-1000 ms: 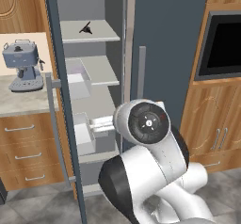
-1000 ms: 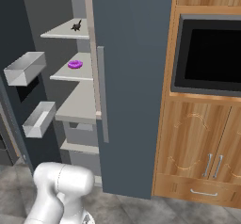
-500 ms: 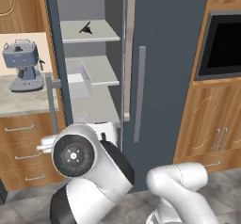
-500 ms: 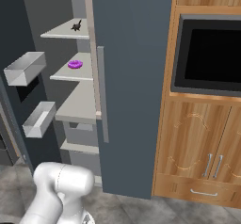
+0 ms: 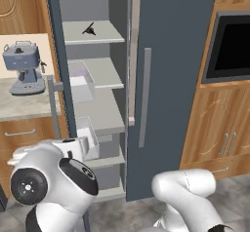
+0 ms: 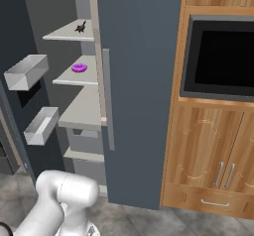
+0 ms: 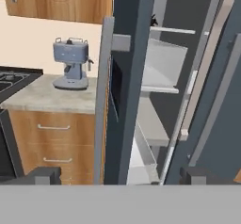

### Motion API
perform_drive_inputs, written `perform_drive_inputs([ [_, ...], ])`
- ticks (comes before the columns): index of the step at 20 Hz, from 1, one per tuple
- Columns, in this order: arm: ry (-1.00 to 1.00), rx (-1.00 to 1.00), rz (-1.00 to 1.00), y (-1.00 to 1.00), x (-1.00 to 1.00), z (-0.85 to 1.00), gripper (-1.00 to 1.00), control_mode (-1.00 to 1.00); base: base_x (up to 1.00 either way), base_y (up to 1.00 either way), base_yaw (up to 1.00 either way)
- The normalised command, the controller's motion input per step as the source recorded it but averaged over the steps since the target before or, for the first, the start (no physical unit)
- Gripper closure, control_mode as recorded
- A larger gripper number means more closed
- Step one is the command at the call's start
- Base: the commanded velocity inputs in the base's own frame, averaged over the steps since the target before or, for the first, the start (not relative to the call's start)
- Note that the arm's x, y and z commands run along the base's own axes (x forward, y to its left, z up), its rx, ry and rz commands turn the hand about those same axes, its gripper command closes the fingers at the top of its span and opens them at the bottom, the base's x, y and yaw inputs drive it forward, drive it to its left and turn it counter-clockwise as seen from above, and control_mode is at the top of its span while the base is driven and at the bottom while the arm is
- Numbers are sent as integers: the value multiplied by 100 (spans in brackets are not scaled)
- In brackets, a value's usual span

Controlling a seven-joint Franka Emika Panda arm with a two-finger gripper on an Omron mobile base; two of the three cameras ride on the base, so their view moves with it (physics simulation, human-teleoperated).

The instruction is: There's a fish in the fridge that needs to be moved to the freezer for freezing. Pick up the fish from the fridge, place it on any shelf in the freezer, and close the fridge and freezer doors when done.

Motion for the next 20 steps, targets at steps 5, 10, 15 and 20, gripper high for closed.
perform_drive_inputs([
  [5, -33, 1, 0, 56, 20, -29, -100, -100, 0, 0, 0],
  [10, -16, 8, 0, 21, 31, -23, -100, -100, 0, 0, 0],
  [15, -5, 11, 0, 5, 48, -16, -100, -100, 0, 0, 0],
  [20, -6, 2, -10, 3, 37, -9, -100, -100, 0, 0, 0],
])
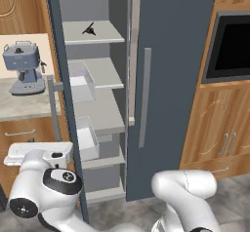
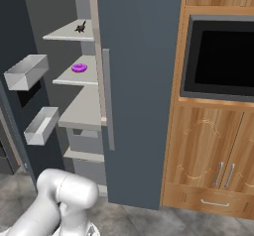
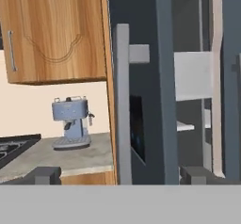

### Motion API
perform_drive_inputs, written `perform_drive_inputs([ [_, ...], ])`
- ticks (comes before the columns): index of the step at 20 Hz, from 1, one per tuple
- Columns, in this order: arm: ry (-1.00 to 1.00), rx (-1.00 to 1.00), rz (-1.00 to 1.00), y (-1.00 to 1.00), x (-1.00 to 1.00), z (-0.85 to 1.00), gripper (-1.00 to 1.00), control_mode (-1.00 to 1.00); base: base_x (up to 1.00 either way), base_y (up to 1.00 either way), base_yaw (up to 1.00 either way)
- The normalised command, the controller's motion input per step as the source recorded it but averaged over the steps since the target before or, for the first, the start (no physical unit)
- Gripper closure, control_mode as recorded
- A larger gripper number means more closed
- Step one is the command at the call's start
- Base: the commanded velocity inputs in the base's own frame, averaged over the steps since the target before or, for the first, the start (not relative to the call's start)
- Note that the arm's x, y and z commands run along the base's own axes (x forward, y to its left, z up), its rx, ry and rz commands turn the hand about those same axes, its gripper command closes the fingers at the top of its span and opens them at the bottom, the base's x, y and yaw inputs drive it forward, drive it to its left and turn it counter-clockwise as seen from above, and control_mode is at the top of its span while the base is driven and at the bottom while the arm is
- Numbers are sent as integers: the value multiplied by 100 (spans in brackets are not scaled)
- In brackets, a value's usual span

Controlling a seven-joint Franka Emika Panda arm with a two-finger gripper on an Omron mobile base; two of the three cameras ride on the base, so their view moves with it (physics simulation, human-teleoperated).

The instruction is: There's a fish in the fridge that needs to be moved to the freezer for freezing. Pick up the fish from the fridge, place it on any shelf in the freezer, and close the fridge and freezer doors when done.

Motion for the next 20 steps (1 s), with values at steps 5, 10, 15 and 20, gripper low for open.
perform_drive_inputs([
  [5, -1, 0, -25, 20, 11, 0, -100, -100, 0, 0, 0],
  [10, 2, -2, -25, 19, 19, -1, -100, -100, 0, 0, 0],
  [15, 11, 0, -1, 0, 54, -18, -100, -100, 0, 0, 0],
  [20, 0, 0, 0, -2, 48, -32, -100, -100, 0, 0, 0],
])
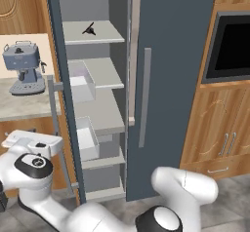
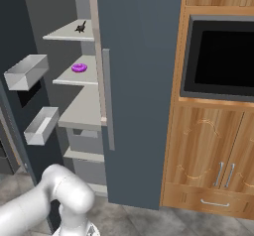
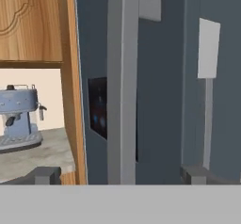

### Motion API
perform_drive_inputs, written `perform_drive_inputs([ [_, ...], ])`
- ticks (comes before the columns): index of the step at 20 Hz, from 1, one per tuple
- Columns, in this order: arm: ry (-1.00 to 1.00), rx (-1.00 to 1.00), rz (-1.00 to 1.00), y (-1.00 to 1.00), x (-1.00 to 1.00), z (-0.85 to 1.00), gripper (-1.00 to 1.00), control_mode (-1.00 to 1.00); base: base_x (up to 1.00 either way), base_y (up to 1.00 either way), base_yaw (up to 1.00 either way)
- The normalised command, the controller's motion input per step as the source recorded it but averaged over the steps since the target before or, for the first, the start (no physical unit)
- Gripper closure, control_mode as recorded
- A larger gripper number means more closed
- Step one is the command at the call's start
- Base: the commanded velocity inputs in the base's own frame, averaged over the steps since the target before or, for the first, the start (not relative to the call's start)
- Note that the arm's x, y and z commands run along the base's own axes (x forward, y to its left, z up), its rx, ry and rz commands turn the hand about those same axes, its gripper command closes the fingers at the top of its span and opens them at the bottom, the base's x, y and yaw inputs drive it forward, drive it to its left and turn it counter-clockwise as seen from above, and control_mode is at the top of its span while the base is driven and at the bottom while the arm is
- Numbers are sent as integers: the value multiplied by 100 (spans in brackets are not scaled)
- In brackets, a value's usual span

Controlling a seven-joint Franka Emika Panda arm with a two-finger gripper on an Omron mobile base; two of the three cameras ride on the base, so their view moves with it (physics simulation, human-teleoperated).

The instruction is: There's a fish in the fridge that needs to be moved to the freezer for freezing. Pick up the fish from the fridge, place it on any shelf in the freezer, and close the fridge and freezer doors when done.

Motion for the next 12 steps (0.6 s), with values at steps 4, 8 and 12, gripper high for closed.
perform_drive_inputs([
  [4, 0, 0, 0, 1, 32, -39, -100, -100, 0, 0, 0],
  [8, 0, 0, 0, 0, 12, -28, -100, -100, 0, 0, 0],
  [12, 0, 0, -1, -1, 9, -21, -100, -100, 0, 0, 0],
])
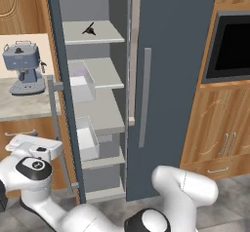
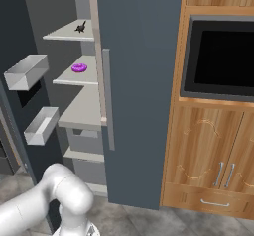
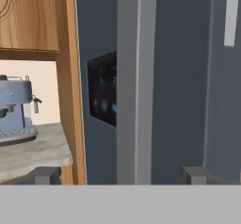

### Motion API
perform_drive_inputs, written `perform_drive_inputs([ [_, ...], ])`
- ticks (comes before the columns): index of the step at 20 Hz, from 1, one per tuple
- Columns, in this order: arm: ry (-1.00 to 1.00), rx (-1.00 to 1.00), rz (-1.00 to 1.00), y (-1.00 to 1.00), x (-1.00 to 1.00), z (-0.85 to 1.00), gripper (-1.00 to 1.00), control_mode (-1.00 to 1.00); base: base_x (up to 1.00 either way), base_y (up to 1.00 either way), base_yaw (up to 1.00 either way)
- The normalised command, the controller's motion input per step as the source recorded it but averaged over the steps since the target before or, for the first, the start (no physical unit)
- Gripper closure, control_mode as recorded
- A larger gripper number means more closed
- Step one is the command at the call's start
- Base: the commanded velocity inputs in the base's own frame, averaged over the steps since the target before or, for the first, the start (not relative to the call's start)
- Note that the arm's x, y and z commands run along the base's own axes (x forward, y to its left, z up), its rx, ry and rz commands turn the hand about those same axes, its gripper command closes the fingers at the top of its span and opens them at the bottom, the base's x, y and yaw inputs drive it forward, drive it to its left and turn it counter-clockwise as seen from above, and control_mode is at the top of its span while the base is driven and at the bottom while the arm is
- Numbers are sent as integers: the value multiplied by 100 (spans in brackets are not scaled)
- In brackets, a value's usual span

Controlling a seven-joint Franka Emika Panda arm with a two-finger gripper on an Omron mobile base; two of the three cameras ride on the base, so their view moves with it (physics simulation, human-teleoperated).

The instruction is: There's a fish in the fridge that needs to be moved to the freezer for freezing. Pick up the fish from the fridge, place it on any shelf in the freezer, and close the fridge and freezer doors when done.

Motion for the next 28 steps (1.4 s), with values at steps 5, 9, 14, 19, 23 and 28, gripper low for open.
perform_drive_inputs([
  [5, 2, 0, -5, 0, 35, -23, -100, -100, 0, 0, 0],
  [9, 3, 0, -6, -1, 44, -16, -100, -100, 0, 0, 0],
  [14, 2, 0, -5, 0, 47, -25, -100, -100, 0, 0, 0],
  [19, 1, -1, -2, 3, 31, -34, -100, -100, 0, 0, 0],
  [23, 2, 0, -1, -57, 26, -21, -100, -100, 0, 0, 0],
  [28, 1, 4, 0, -99, 28, -26, -100, -100, 0, 0, 0],
])
